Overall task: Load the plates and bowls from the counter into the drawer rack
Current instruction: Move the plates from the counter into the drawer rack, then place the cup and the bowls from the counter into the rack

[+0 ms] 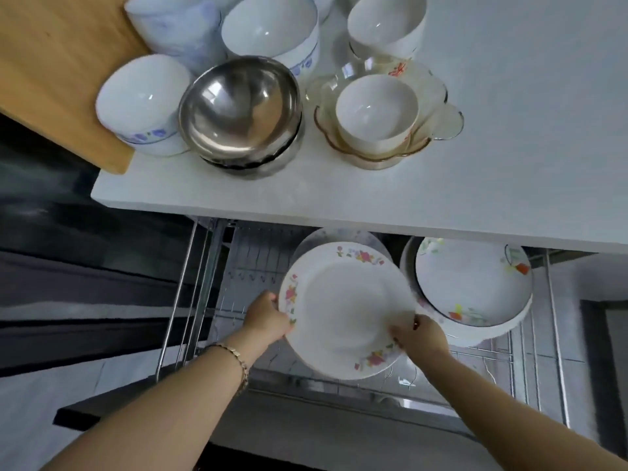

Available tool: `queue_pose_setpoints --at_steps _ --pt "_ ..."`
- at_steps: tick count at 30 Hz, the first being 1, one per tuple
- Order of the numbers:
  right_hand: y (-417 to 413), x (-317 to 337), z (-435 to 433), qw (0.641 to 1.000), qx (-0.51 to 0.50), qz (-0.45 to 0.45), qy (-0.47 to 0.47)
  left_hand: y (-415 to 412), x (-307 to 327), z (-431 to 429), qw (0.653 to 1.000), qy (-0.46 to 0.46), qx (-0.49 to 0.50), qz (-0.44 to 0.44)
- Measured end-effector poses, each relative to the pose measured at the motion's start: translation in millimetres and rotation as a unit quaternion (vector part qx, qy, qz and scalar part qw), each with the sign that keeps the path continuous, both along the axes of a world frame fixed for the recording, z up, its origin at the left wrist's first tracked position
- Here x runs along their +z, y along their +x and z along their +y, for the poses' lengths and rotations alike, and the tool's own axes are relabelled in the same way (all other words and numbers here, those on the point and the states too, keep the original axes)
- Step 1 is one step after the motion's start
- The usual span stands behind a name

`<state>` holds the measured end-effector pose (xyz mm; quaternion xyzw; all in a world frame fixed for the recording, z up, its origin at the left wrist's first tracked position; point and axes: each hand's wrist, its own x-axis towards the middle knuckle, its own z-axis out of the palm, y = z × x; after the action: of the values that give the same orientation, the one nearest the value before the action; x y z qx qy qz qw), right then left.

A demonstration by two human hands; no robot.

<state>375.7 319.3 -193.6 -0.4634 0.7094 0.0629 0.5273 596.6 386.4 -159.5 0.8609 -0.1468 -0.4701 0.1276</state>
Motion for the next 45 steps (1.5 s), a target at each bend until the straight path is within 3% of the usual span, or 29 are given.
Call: queue_pose_setpoints --at_steps 9,18,21,26,30,34,36,38,41,45 --pt "53 -82 1 0.98 -0.174 0.088 -0.051 43 -97 -51 0.994 -0.003 -0.101 -0.045" --pt "68 -101 8 0.965 -0.231 0.096 -0.079 35 -109 -57 0.971 -0.02 -0.21 -0.109" --pt "71 -101 9 0.959 -0.259 0.082 -0.08 40 -112 -54 0.975 -0.024 -0.198 -0.1" --pt "75 -99 11 0.955 -0.268 0.082 -0.099 41 -112 -56 0.993 -0.097 -0.064 0.024" --pt "67 -99 15 0.972 -0.202 0.041 -0.116 37 -116 -53 0.995 -0.083 -0.029 0.055" --pt "50 -76 7 0.997 0.023 0.079 -0.012 41 -100 -51 0.994 -0.005 -0.104 0.03" --pt "49 -49 -5 0.995 0.066 0.065 0.023 42 -83 -51 0.989 0.001 -0.144 0.02" --pt "52 -9 -26 0.998 -0.028 -0.047 0.007 42 -62 -55 0.985 -0.018 -0.17 0.029" --pt "59 60 -65 0.96 -0.218 -0.176 -0.03 43 -21 -63 0.98 -0.059 -0.18 0.067" --pt "77 132 -99 0.912 -0.323 -0.228 0.108 48 29 -68 0.971 -0.103 -0.205 0.07"
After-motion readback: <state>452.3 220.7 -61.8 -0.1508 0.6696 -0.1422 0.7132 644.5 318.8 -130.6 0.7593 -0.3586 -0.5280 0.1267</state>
